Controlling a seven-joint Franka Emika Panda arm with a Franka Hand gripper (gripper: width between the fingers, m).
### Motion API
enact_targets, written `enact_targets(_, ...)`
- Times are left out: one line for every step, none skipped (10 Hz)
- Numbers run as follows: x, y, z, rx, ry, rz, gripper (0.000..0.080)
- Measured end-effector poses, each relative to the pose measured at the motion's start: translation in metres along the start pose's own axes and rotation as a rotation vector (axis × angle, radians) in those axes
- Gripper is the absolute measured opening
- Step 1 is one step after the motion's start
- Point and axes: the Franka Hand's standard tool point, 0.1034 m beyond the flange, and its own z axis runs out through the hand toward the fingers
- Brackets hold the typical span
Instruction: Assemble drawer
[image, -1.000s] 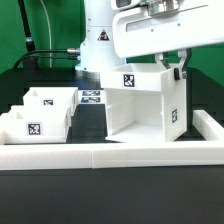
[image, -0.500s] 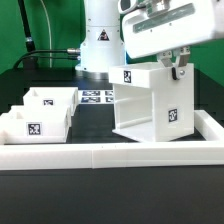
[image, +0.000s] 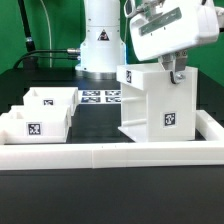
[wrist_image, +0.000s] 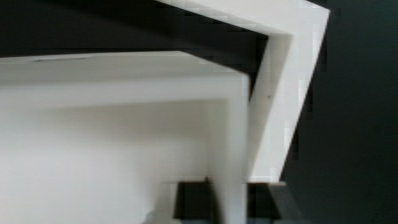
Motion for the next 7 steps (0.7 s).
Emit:
enact_targets(-0.0001,0.0000,0.0000,0.000,0.000,-0.002,0.0054)
enact_targets(-0.0002,0.0000,-0.0001,0.000,-0.001,-0.001,0.0054)
enact_targets(-0.0002,0.0003,-0.0005,-0.002,-0.004,0.005,0.0054)
enact_targets(0.0000,-0.0007,0.0006,0.001,-0.009,0.052,0.0054)
enact_targets(0.0001,-0.0023,0.0015,0.002,-0.012,0.060,0.0054)
enact_targets(0.0015,-0.0061,0.0019,0.005,-0.016,0.092,0.0054)
enact_targets(0.0020,-0.0091,0.0033,0.007,-0.016,0.093,0.0054)
